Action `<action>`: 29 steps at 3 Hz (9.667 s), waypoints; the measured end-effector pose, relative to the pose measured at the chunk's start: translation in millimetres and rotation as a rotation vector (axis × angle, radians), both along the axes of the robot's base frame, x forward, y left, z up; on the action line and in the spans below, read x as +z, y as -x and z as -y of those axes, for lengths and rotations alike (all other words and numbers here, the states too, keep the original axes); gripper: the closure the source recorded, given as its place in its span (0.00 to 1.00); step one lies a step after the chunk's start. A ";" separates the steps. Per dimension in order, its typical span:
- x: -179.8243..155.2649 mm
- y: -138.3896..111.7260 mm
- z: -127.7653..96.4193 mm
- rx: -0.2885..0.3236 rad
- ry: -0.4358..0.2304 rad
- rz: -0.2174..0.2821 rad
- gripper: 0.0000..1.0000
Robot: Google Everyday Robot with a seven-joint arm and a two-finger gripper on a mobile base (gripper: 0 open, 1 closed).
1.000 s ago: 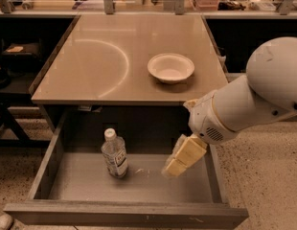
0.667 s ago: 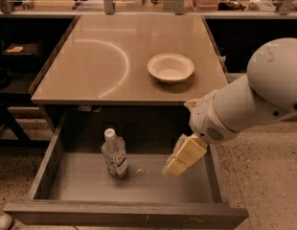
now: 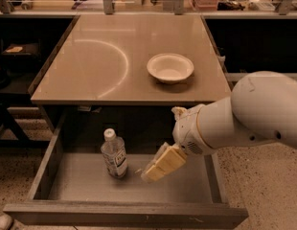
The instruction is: Pick blue plastic bottle from top drawer and place on counter
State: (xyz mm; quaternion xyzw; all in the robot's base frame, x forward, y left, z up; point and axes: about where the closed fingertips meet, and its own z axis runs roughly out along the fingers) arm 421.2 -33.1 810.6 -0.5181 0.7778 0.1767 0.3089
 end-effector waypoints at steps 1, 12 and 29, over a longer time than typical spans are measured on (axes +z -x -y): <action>-6.1 -14.5 -22.6 -0.065 -0.060 0.072 0.00; -75.6 -61.7 -123.1 0.052 -0.316 0.116 0.00; 188.4 -230.6 -155.1 0.257 -0.498 0.187 1.00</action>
Offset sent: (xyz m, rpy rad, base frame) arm 0.0075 0.0189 -0.0085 0.0492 -0.0428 -0.0446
